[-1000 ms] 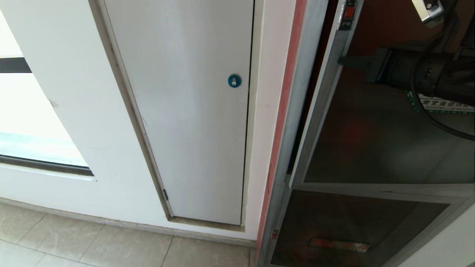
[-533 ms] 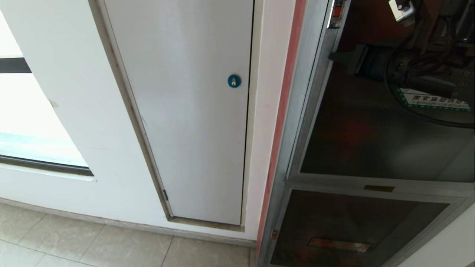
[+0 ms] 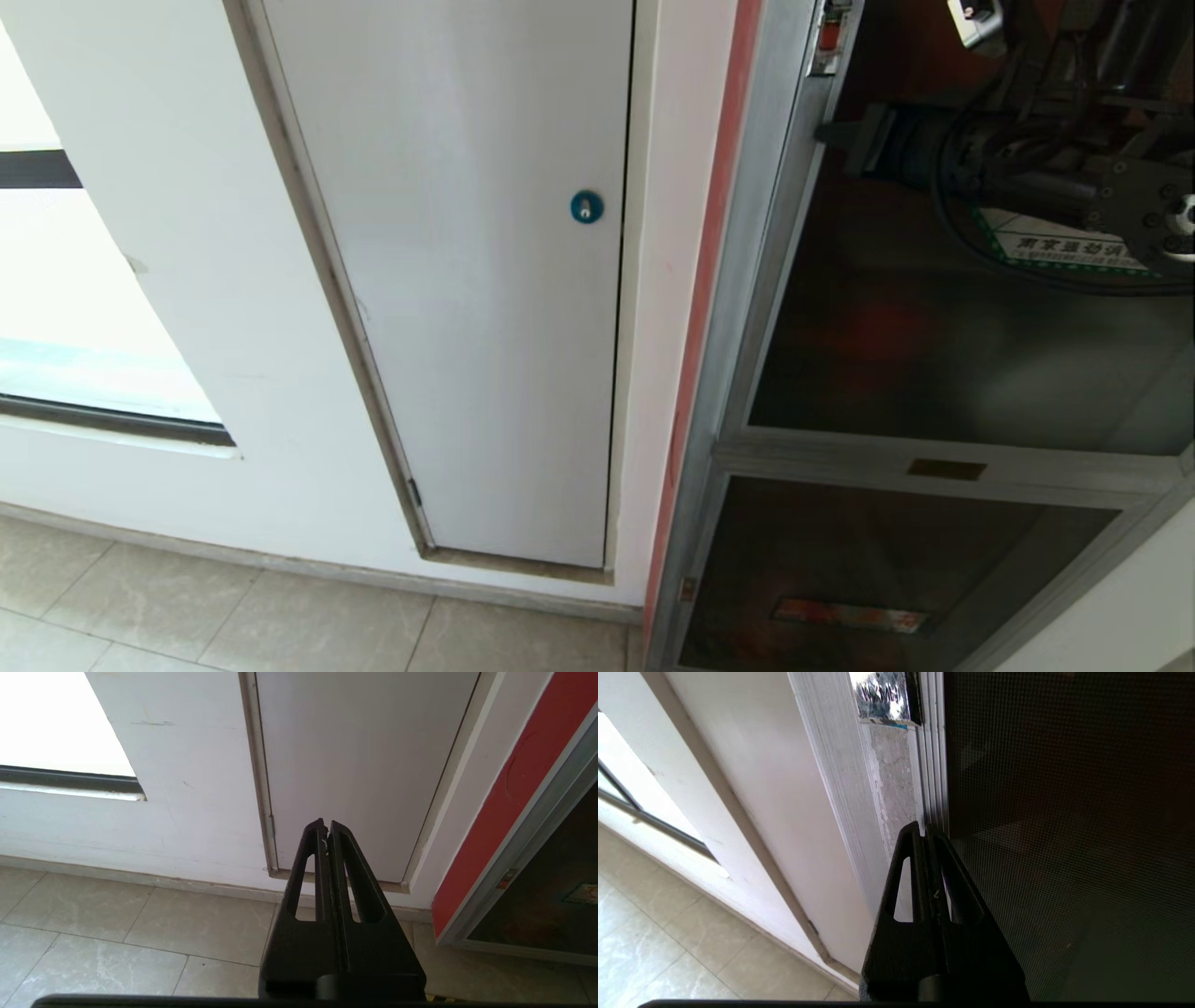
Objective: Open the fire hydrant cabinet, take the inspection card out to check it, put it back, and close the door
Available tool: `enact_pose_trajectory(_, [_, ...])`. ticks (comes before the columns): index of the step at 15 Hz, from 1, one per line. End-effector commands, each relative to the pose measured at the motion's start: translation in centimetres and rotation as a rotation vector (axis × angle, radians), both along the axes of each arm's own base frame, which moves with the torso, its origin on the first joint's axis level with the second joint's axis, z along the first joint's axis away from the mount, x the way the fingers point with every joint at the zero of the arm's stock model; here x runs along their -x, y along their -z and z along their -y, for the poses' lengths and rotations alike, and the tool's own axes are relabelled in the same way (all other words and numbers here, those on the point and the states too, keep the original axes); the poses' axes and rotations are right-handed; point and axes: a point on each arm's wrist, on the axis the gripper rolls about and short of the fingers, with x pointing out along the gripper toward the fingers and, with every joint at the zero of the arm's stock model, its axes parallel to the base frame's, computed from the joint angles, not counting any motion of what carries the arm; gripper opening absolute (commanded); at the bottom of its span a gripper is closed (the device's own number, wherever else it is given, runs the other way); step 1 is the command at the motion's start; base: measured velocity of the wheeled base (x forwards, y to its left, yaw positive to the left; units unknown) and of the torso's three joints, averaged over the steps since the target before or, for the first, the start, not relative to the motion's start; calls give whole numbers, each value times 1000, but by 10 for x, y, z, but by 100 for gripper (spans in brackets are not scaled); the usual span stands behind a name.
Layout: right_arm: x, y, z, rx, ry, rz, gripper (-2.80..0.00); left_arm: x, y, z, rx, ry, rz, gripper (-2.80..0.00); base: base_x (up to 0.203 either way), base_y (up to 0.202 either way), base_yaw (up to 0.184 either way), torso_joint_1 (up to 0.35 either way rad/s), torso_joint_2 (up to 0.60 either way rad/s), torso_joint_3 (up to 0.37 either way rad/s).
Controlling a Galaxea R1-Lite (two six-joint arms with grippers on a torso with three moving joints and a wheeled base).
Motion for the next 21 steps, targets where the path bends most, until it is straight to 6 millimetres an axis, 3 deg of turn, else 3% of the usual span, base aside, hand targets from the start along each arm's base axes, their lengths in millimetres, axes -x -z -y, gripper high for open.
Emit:
enact_pose_trajectory(1, [-8, 3, -1, -1, 14, -1, -280, 0, 0, 0, 0, 0, 0, -280, 0, 0, 0, 0, 0, 0])
enact_pose_trajectory(7, [-3, 2, -1, 1, 21, -21, -280, 0, 0, 0, 0, 0, 0, -280, 0, 0, 0, 0, 0, 0])
enact_pose_trajectory(17, [62, -24, -18, -29, -78, 23, -280, 0, 0, 0, 0, 0, 0, -280, 0, 0, 0, 0, 0, 0])
enact_pose_trajectory(21, [76, -37, -15, -74, -88, 49, -280, 0, 0, 0, 0, 0, 0, -280, 0, 0, 0, 0, 0, 0])
